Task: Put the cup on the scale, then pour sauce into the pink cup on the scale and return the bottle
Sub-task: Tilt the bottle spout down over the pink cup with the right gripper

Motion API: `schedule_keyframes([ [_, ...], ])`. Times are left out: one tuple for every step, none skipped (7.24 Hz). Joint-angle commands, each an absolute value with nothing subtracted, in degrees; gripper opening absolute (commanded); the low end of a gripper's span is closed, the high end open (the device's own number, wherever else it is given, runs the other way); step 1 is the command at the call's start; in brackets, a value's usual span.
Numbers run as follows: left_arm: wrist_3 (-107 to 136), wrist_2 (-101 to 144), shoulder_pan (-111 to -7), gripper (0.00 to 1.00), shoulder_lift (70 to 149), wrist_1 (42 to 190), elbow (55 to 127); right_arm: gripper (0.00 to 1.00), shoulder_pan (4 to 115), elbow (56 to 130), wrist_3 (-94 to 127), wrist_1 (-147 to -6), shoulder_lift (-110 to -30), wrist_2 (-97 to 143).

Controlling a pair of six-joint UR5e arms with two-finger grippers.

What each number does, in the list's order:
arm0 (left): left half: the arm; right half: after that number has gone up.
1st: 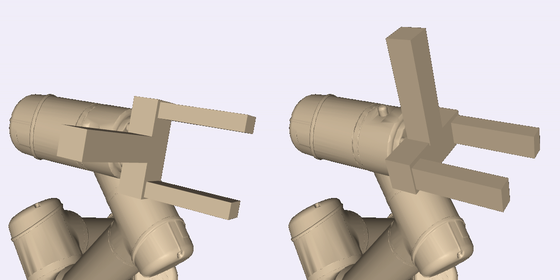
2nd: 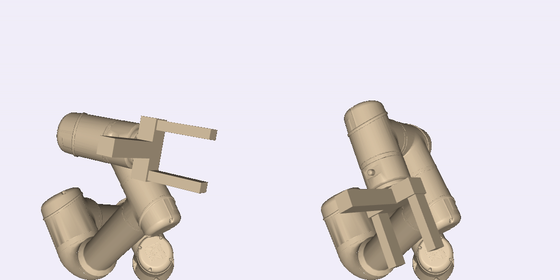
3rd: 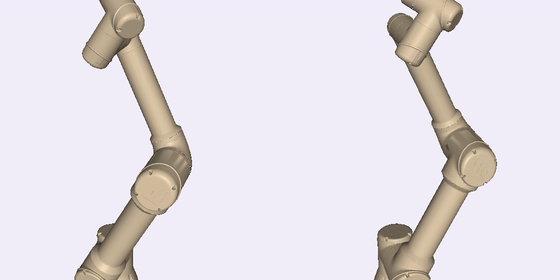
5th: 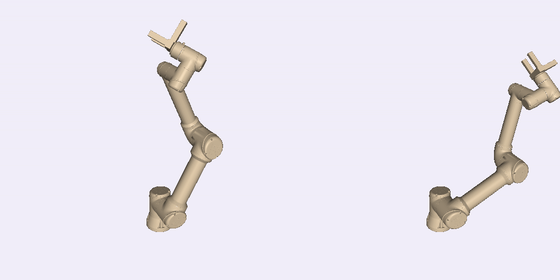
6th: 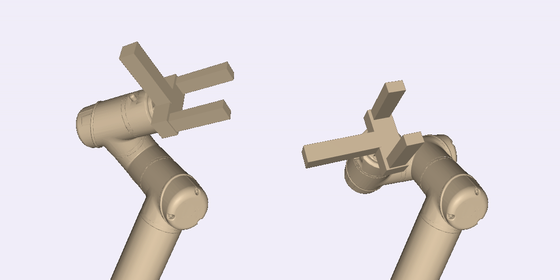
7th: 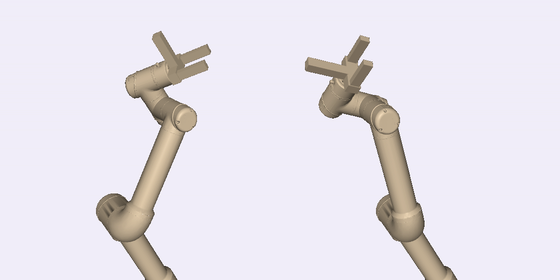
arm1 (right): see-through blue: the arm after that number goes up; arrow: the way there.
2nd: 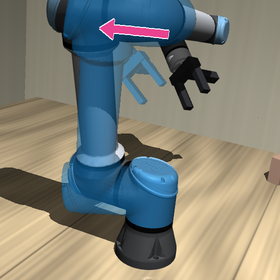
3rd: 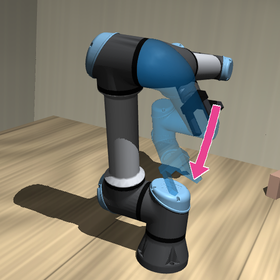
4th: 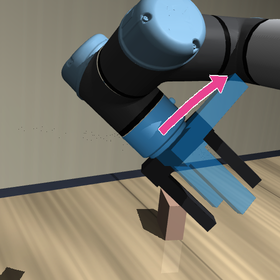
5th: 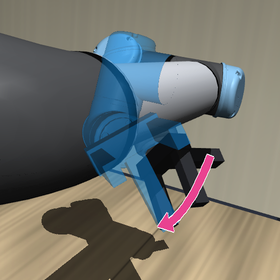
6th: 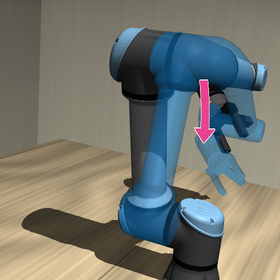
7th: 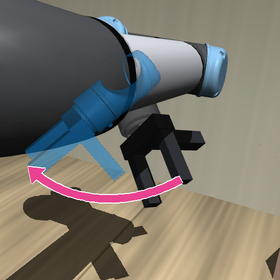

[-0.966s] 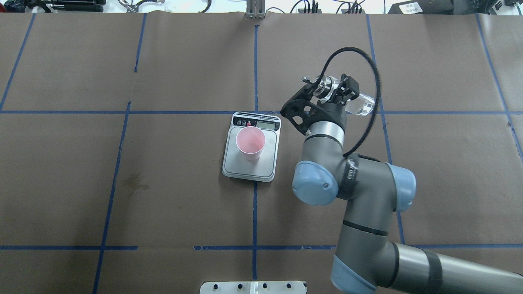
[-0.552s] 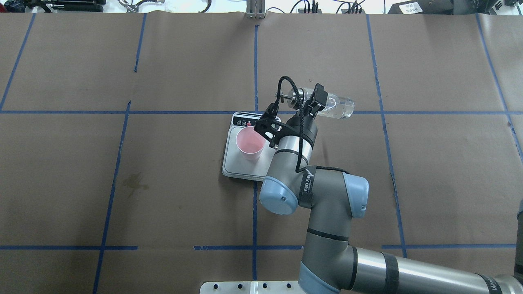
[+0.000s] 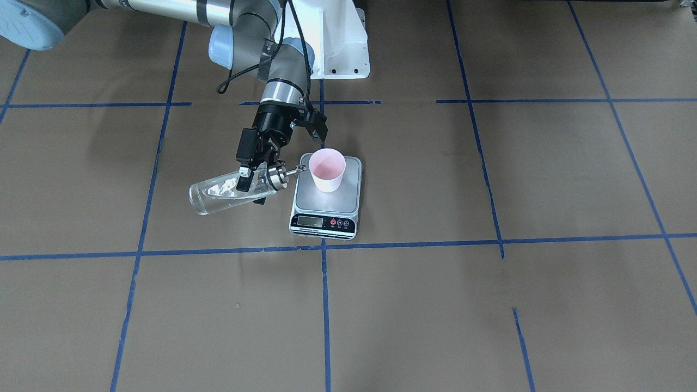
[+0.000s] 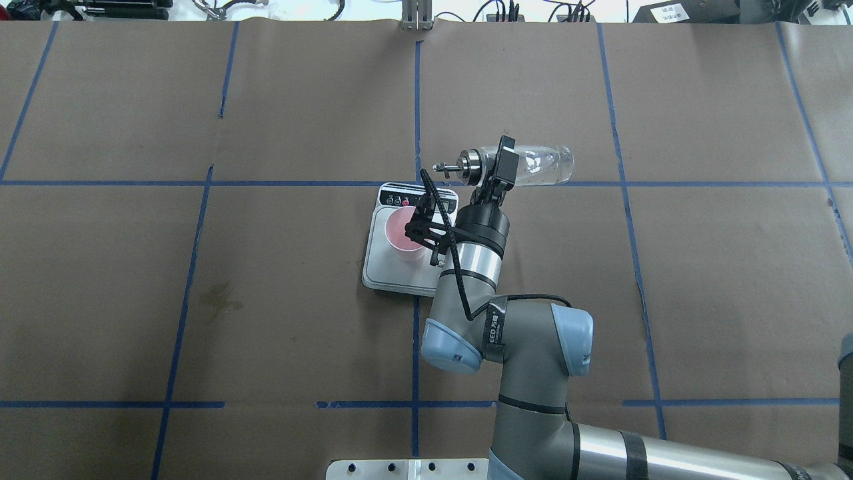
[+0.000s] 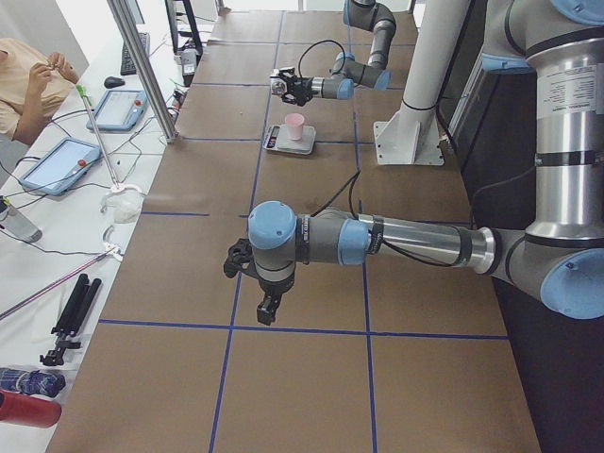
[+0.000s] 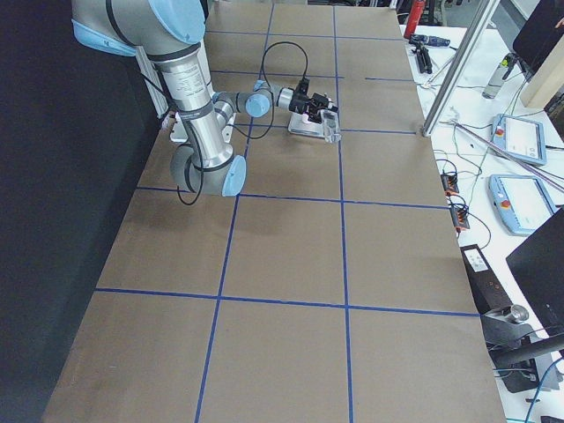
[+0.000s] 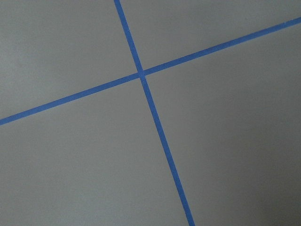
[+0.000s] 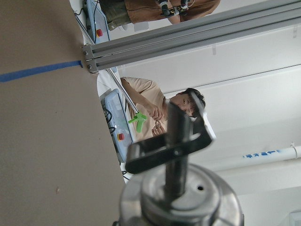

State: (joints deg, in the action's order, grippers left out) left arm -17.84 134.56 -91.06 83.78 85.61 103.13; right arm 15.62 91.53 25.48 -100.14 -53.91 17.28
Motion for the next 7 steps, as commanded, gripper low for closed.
schedule_keyframes([
  [-17.84, 134.56, -91.05, 1.0, 83.76, 85.61, 103.01, 0.0, 14.69, 91.5, 21.71, -100.11, -54.14, 14.34],
  [-17.84, 134.56, -91.05, 1.0, 83.76, 85.52, 103.01, 0.0, 14.07, 91.58, 20.06, -100.11, -54.05, 13.46],
  [-17.84, 134.56, -91.05, 1.0, 83.76, 85.52, 102.83, 0.0, 13.54, 91.67, 19.43, -100.11, -53.97, 12.23],
  [-17.84, 134.56, -91.05, 1.0, 83.76, 85.52, 102.83, 0.0, 12.84, 91.58, 18.99, -100.11, -54.31, 11.26],
  [-17.84, 134.56, -91.05, 1.0, 83.85, 85.6, 102.83, 0.0, 12.48, 91.5, 16.37, -100.11, -54.58, 9.34],
  [-17.84, 134.56, -91.05, 1.0, 83.85, 85.52, 102.83, 0.0, 12.13, 91.41, 15.91, -100.11, -54.93, 8.36],
  [-17.84, 134.56, -91.05, 1.0, 83.85, 85.52, 102.83, 0.0, 11.95, 91.41, 15.73, -100.11, -55.89, 7.13],
])
